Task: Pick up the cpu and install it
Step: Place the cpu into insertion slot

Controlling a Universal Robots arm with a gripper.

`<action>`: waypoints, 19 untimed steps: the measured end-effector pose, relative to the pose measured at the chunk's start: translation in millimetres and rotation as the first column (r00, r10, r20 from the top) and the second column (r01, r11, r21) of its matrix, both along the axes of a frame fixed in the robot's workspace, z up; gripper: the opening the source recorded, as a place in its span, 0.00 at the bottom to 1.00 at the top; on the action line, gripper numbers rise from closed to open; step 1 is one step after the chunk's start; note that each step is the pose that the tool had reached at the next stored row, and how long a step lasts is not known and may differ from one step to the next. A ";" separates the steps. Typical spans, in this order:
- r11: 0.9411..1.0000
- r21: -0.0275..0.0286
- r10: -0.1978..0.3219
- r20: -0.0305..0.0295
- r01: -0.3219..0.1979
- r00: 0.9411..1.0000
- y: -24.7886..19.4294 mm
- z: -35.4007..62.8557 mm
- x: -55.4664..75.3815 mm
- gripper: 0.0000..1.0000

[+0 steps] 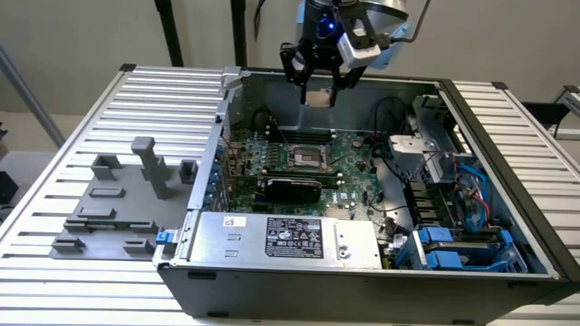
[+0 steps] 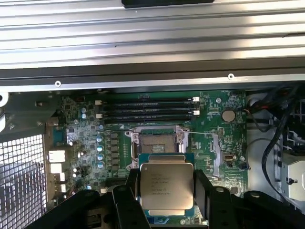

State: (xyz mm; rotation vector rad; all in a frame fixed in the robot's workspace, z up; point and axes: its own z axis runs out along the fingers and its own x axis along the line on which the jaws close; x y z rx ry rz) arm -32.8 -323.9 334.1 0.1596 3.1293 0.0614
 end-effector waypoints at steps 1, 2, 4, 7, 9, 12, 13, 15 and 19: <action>1.000 0.000 -0.019 0.000 0.019 1.000 0.0 -0.6 0.0 0.55; 0.999 0.000 -0.037 0.000 0.037 0.999 0.0 -1.2 0.0 0.55; 0.997 0.000 -0.072 0.000 0.072 0.997 0.0 -2.4 0.0 0.55; 0.992 0.000 -0.126 0.000 0.126 0.992 0.0 -4.3 0.0 0.55; 0.987 0.000 -0.163 0.000 0.163 0.987 0.0 -5.7 0.0 0.55; 0.976 0.000 -0.216 0.000 0.216 0.976 0.0 -7.7 0.0 0.55; 0.972 0.000 -0.234 0.000 0.234 0.972 0.0 -8.4 0.0 0.55; 0.963 0.000 -0.269 0.000 0.269 0.963 0.0 -9.8 0.0 0.55; 0.941 0.000 -0.339 0.000 0.339 0.941 0.0 -12.6 0.0 0.55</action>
